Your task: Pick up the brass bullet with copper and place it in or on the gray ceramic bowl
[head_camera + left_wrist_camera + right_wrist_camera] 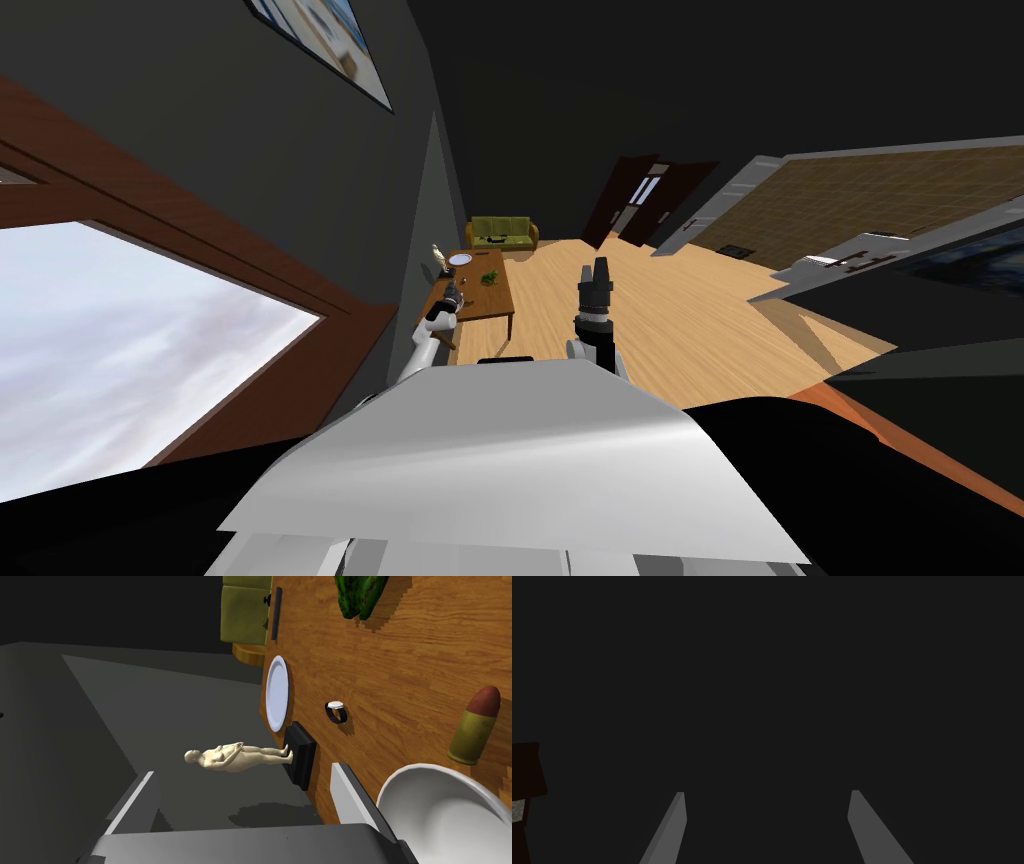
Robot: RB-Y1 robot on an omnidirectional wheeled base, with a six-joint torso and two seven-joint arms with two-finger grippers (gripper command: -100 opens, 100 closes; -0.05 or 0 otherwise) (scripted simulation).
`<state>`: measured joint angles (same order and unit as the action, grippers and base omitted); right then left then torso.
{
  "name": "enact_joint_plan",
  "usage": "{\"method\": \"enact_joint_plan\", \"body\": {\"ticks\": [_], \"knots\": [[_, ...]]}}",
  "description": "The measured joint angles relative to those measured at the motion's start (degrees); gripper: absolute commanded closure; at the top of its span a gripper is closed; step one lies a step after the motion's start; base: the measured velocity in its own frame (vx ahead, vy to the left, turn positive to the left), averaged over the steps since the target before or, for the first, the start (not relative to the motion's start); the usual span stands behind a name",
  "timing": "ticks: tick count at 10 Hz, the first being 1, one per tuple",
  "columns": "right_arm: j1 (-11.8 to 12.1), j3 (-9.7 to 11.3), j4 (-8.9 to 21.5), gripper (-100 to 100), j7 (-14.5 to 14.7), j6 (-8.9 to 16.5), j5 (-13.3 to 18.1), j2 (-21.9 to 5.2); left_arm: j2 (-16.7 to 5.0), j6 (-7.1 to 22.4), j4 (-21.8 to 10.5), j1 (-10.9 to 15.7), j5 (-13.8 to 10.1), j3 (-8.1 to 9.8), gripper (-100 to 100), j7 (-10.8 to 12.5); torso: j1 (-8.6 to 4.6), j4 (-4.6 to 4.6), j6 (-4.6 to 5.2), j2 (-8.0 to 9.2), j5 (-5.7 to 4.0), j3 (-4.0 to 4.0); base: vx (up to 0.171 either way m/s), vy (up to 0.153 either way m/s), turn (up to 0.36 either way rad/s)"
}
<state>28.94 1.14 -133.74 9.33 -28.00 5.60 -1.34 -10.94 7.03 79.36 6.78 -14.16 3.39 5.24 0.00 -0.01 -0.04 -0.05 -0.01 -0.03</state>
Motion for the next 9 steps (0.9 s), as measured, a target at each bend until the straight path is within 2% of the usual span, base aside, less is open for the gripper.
{"method": "enact_joint_plan", "body": {"ticks": [5,7,9], "knots": [[0.0,0.0,0.0,0,0.0,0.0,0.0,0.0,-0.2,6.0,-8.2,5.4,-0.2,-0.20,-100,0.1,0.00,-0.01,0.01,-0.09,0.00,-0.05,0.030,-0.001,-0.023],[0.0,0.0,0.0,0,0.0,0.0,0.0,0.0,0.0,7.5,-10.4,6.1,0.0,-0.13,-100,0.1,0.01,-0.01,-0.01,-0.03,0.00,-0.02,0.022,-0.001,-0.011],[0.0,0.0,0.0,0,0.0,0.0,0.0,0.0,-0.2,9.5,-13.2,7.9,0.0,-0.21,-100,0.3,0.00,-0.02,-0.01,-0.06,0.00,-0.03,0.022,0.000,-0.008]]}}
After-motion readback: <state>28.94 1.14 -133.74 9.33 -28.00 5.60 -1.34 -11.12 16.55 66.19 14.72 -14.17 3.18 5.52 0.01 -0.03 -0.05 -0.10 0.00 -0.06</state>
